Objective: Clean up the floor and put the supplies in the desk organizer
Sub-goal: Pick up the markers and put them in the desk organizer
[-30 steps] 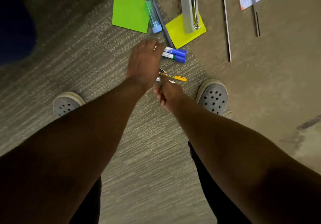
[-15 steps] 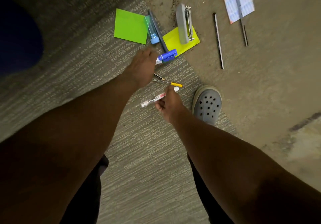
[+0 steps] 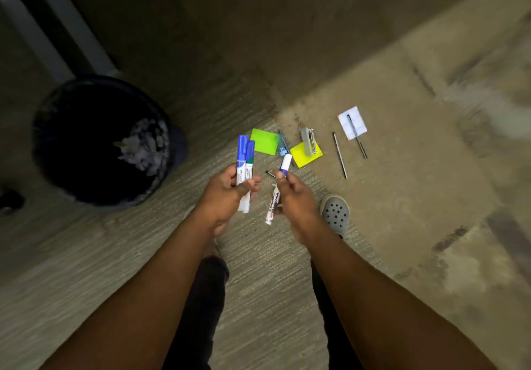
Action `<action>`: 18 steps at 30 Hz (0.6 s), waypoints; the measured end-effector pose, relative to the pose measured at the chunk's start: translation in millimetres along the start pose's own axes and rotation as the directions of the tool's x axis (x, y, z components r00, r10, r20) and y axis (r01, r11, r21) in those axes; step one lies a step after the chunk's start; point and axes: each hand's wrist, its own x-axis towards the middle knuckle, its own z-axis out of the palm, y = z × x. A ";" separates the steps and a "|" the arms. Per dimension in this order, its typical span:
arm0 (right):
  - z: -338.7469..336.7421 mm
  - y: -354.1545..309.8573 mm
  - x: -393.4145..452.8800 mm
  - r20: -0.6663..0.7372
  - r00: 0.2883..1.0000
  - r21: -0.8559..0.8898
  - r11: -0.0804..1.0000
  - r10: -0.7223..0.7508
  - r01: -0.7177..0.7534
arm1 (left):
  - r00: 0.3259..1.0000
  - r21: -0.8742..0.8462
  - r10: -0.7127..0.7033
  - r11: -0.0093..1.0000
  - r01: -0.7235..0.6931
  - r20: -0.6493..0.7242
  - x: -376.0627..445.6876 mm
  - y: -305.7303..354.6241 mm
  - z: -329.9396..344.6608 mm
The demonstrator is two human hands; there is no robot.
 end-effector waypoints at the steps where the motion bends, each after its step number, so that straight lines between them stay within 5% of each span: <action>1: 4.4 -19.8 -17.6 0.009 0.999 -0.012 0.999 -0.038 0.038 | 1.000 -0.029 0.018 0.999 -0.019 -0.009 -17.6 20.4 -4.2; 18: 107.7 -274.0 -273.1 0.148 0.878 -0.160 0.865 -0.455 0.475 | 0.992 -0.378 0.108 0.917 -0.126 -0.068 -296.2 236.1 -114.0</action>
